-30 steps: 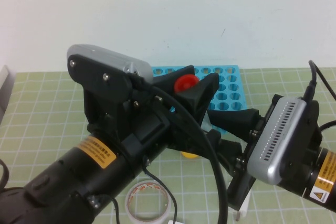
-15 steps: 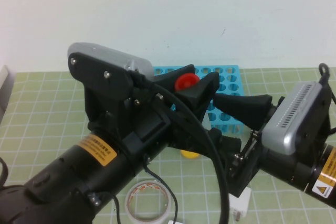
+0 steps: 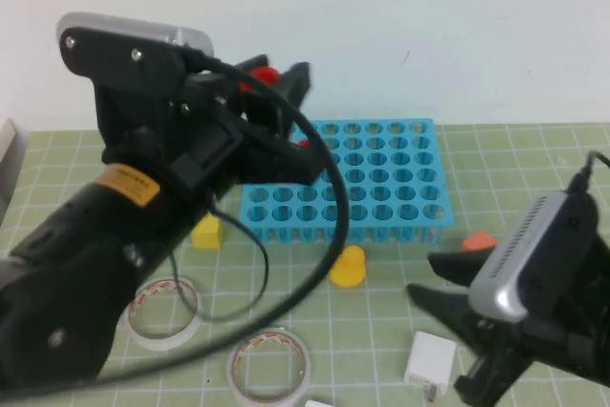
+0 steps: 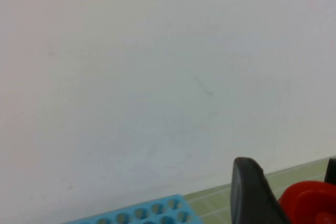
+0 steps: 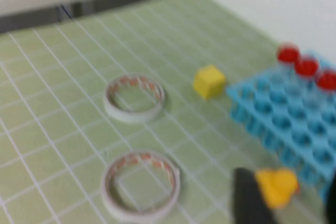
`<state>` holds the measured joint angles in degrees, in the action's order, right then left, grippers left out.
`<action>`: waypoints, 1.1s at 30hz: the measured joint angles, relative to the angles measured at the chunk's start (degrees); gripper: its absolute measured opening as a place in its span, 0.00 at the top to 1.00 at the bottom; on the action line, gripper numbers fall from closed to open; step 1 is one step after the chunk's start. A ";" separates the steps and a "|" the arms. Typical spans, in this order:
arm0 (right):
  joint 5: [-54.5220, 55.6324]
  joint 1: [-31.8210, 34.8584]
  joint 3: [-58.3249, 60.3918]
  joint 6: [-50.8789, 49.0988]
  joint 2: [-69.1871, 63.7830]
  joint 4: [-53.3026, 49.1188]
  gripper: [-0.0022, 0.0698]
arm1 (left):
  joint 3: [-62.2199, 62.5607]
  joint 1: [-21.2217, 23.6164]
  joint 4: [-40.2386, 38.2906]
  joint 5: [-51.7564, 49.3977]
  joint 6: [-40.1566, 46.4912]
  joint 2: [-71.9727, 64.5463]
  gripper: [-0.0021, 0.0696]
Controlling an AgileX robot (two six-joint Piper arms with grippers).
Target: Place the test tubes
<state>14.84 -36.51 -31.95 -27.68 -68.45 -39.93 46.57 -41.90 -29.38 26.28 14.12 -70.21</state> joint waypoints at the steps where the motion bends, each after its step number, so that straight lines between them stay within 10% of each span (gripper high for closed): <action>1: -1.61 0.00 0.00 -3.66 0.70 -2.63 0.64 | 0.27 1.13 0.71 0.12 -0.12 -1.03 0.63; 7: -4.56 0.00 0.00 -15.30 5.54 -18.66 0.94 | 3.09 5.07 4.69 5.98 -0.84 -10.61 0.63; 33: -4.19 0.00 10.95 -40.54 12.02 -35.50 0.97 | 31.31 14.80 48.30 11.13 -38.58 -49.49 0.63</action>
<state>10.65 -36.51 -21.00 -68.22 -56.42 -75.42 77.87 -27.10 18.93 37.41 -24.45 -119.70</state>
